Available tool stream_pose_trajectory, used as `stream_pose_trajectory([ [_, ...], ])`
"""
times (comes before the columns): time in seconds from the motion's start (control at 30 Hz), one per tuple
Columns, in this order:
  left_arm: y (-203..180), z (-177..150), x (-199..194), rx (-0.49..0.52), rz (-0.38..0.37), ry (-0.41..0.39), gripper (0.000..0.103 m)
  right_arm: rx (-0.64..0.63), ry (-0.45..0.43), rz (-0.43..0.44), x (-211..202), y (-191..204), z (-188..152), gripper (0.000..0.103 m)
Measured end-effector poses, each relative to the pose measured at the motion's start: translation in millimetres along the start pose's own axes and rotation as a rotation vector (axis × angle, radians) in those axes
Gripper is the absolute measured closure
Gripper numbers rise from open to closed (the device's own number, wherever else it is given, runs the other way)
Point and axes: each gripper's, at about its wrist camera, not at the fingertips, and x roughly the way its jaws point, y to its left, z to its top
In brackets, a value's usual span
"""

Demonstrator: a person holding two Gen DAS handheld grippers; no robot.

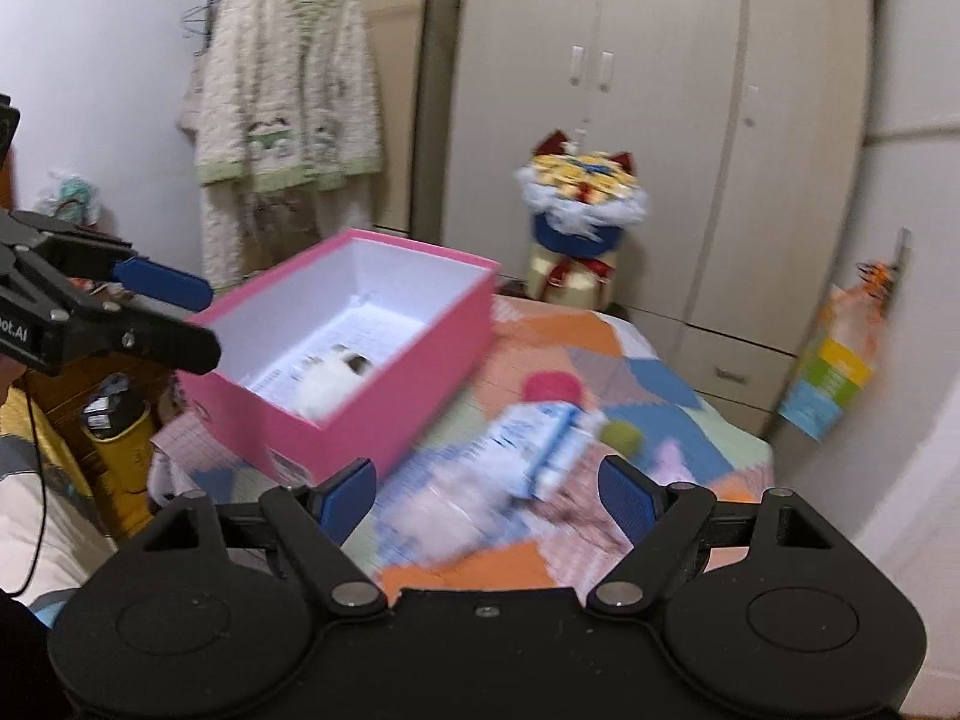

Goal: Organize soft objects
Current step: 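Grasp the white mesh puff with the left gripper while the right grasps the orange sponge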

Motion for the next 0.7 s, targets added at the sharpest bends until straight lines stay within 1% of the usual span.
stream_pose_trajectory([
  [0.13,-21.6,-5.8,24.9,0.037,-0.006,0.037,0.028,0.045,-0.005,-0.019,-7.5,-20.7,-19.7,0.018],
  [0.23,-40.8,-11.1,44.5,0.089,0.023,0.046,0.028,0.081,-0.005,-0.02,-4.8,-35.9,-31.8,0.018],
  [0.3,-54.0,-15.6,58.0,0.124,0.063,0.04,0.028,0.103,-0.01,-0.023,0.8,-46.8,-39.4,0.018],
  [0.5,-80.5,-29.5,101.8,0.178,0.191,0.027,0.028,0.151,-0.041,-0.041,26.7,-79.7,-56.9,0.018],
  [0.63,-83.1,-34.9,134.9,0.146,0.229,0.055,0.028,0.18,-0.081,-0.047,51.4,-105.7,-66.1,0.018],
  [0.7,-82.5,-37.9,149.0,0.131,0.271,0.05,0.028,0.201,-0.088,-0.057,63.8,-120.0,-68.5,0.018],
])
